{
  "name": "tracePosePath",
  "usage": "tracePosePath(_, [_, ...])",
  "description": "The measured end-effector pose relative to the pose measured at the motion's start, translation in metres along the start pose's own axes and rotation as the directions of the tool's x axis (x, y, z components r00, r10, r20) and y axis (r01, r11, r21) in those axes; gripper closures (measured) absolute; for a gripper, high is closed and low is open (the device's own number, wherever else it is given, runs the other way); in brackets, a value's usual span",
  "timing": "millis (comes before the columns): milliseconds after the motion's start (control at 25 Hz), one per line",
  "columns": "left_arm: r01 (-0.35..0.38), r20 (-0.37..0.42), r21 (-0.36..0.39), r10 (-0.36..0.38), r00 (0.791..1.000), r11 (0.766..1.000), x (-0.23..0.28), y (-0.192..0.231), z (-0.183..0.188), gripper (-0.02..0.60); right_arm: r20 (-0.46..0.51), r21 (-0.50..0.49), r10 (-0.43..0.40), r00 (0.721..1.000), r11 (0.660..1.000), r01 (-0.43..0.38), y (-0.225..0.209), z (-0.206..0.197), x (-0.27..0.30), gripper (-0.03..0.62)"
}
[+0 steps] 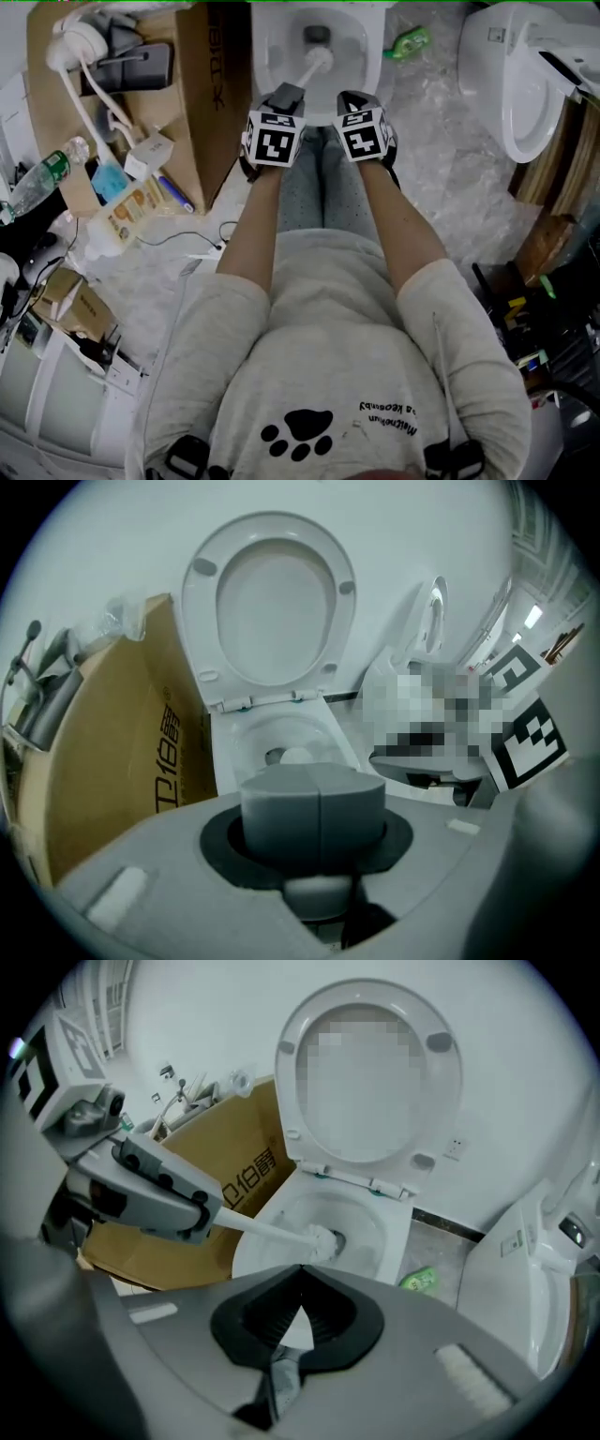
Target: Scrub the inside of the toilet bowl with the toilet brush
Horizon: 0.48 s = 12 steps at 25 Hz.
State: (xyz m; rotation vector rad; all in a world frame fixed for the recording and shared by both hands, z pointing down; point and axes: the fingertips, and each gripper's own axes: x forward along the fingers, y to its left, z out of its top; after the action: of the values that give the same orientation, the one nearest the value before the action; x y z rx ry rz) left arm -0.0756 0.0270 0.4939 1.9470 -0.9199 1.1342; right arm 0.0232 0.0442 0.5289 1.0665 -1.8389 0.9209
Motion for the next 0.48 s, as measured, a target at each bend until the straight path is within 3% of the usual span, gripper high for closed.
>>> tracePosePath(200, [-0.002, 0.102, -0.034, 0.006, 0.995, 0.999, -0.034, -0.008, 0.034, 0.428, 0.065, 0.099, -0.062, 0.996, 0.994, 0.055, -0.015, 0.037, -0.048, 0.597])
tracePosePath(480, [-0.028, 0.27, -0.035, 0.036, 0.962, 0.999, -0.107, -0.009, 0.083, 0.428, 0.213, 0.034, -0.102, 0.972, 0.995, 0.097, -0.011, 0.102, -0.124, 0.597])
